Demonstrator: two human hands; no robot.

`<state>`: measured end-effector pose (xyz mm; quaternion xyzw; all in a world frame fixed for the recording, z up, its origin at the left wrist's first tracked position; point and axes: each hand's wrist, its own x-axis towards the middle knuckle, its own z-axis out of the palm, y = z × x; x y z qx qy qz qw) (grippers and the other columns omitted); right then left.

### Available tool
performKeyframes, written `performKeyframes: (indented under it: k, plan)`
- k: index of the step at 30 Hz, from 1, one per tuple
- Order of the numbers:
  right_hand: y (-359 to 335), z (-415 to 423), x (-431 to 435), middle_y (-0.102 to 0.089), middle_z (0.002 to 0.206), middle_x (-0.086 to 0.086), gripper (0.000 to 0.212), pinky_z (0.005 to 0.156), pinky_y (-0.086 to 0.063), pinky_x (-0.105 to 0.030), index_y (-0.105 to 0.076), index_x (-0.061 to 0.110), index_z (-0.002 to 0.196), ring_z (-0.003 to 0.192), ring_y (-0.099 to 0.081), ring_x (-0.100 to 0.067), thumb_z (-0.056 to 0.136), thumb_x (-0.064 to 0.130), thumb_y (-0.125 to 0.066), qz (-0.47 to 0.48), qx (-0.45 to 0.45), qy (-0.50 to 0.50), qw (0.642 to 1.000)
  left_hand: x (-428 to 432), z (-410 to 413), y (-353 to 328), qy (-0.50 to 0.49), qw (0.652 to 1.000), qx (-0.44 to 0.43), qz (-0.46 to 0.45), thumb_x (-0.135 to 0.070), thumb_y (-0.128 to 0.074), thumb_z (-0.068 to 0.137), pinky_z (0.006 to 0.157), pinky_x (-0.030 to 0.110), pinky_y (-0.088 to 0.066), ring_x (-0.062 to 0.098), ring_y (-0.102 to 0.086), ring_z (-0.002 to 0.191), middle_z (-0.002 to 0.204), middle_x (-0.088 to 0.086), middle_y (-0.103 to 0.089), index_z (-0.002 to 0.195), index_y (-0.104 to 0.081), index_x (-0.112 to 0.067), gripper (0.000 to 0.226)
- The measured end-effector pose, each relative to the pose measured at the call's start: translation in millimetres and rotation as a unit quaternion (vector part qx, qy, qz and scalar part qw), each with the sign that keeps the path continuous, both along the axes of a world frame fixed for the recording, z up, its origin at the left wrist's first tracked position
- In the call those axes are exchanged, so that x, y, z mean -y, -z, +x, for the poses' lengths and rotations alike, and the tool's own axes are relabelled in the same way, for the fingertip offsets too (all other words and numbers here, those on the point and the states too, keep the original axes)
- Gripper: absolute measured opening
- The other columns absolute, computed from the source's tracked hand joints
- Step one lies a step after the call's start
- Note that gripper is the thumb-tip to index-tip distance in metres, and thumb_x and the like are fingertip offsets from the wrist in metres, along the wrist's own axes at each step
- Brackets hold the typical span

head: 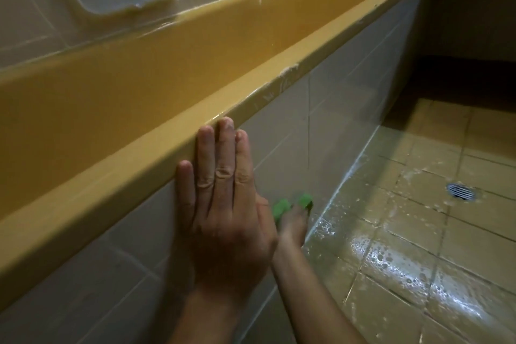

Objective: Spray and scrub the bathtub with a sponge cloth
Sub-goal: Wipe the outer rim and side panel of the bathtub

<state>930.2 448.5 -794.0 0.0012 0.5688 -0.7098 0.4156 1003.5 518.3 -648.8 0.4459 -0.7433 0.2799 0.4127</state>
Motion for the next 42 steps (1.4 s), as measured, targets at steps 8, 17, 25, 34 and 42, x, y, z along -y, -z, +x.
performKeyframes:
  k: [8,17,25,34,42]
  plan:
    - [-145.2,-17.1,-2.6,-0.032,0.166,-0.005,0.058,0.121,-0.035,-0.047,-0.025,0.045,0.158,0.15,-0.036,-0.032,0.102,0.041,-0.04,-0.229,-0.485,0.051,0.843,5.7,-21.8,-5.5,0.043,0.992,-0.12,-0.015,0.001,-0.053,0.091,0.13,0.044,-0.002,0.029,-0.029,0.157,0.16,0.013,-0.043,0.147,-0.054,-0.003,0.057]
    - [-148.4,-155.3,86.0,-0.031,0.167,0.002,0.06,0.121,-0.034,-0.045,-0.019,0.042,0.162,0.148,-0.04,-0.027,0.104,0.042,-0.035,-0.132,-0.367,0.034,0.92,19.5,-36.2,-4.6,-0.056,0.997,0.048,0.018,-0.017,-0.055,0.087,0.13,0.047,0.001,0.026,-0.019,0.159,0.166,0.006,-0.035,0.152,-0.052,-0.011,0.065]
    - [-142.6,-121.0,60.3,-0.027,0.167,-0.014,0.056,0.128,-0.013,-0.033,-0.03,0.024,0.159,0.156,-0.02,-0.035,0.105,0.032,-0.043,-0.256,-0.492,0.026,0.832,35.6,-51.5,-8.9,-0.123,0.979,0.162,0.0,-0.024,-0.06,0.087,0.129,0.052,-0.001,0.028,-0.013,0.161,0.169,0.009,-0.029,0.153,-0.051,-0.01,0.068]
    - [-125.6,-267.3,154.6,-0.023,0.169,-0.012,0.066,0.123,-0.02,-0.031,-0.025,0.019,0.163,0.156,-0.023,-0.028,0.101,0.039,-0.037,-0.148,-0.313,0.017,0.938,51.2,-65.4,-22.5,-0.142,0.944,0.297,0.013,-0.021,-0.061,0.095,0.13,0.054,-0.005,0.034,-0.016,0.16,0.168,0.01,-0.032,0.152,-0.051,-0.01,0.06]
    - [-128.0,-202.1,104.4,-0.029,0.163,-0.025,0.056,0.126,-0.017,-0.054,-0.034,0.013,0.158,0.152,-0.024,-0.047,0.106,0.032,-0.043,-0.292,-0.52,-0.008,0.803,89.6,-116.7,-20.8,-0.166,0.928,0.332,-0.035,-0.029,-0.063,0.099,0.128,0.053,-0.011,0.031,-0.026,0.156,0.163,0.015,-0.037,0.153,-0.048,-0.005,0.061]
